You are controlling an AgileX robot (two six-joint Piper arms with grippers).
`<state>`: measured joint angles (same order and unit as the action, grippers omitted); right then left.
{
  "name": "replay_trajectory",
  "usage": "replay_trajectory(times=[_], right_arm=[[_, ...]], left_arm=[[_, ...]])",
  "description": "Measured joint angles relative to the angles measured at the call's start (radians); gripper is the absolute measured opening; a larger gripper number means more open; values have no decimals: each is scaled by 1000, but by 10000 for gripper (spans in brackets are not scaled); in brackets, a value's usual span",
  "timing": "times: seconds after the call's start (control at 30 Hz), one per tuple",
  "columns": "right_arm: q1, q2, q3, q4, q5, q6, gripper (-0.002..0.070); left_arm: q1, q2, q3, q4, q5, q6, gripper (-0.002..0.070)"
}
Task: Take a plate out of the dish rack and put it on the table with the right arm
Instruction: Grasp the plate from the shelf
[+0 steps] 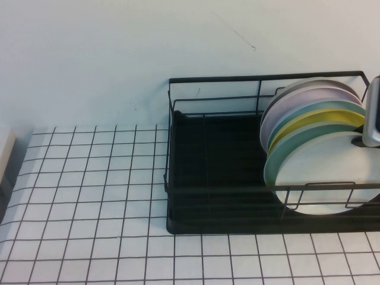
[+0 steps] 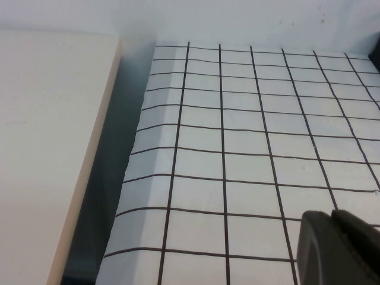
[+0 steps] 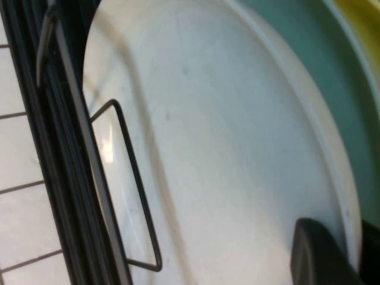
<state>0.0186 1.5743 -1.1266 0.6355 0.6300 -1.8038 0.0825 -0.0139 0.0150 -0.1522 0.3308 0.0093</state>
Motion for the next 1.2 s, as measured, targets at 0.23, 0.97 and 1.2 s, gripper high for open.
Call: replay_trajectory(times=[0.23,0.97,1.2], right_arm=[[0,0,0,-3,0,4,79],[0,-24,0,-11,8,88,83],[0,-174,0,-14,34,146,81]], left_arm=[[0,0,0,0,0,0,-3],[0,0,0,0,0,0,-3],[0,0,0,0,0,0,-3]])
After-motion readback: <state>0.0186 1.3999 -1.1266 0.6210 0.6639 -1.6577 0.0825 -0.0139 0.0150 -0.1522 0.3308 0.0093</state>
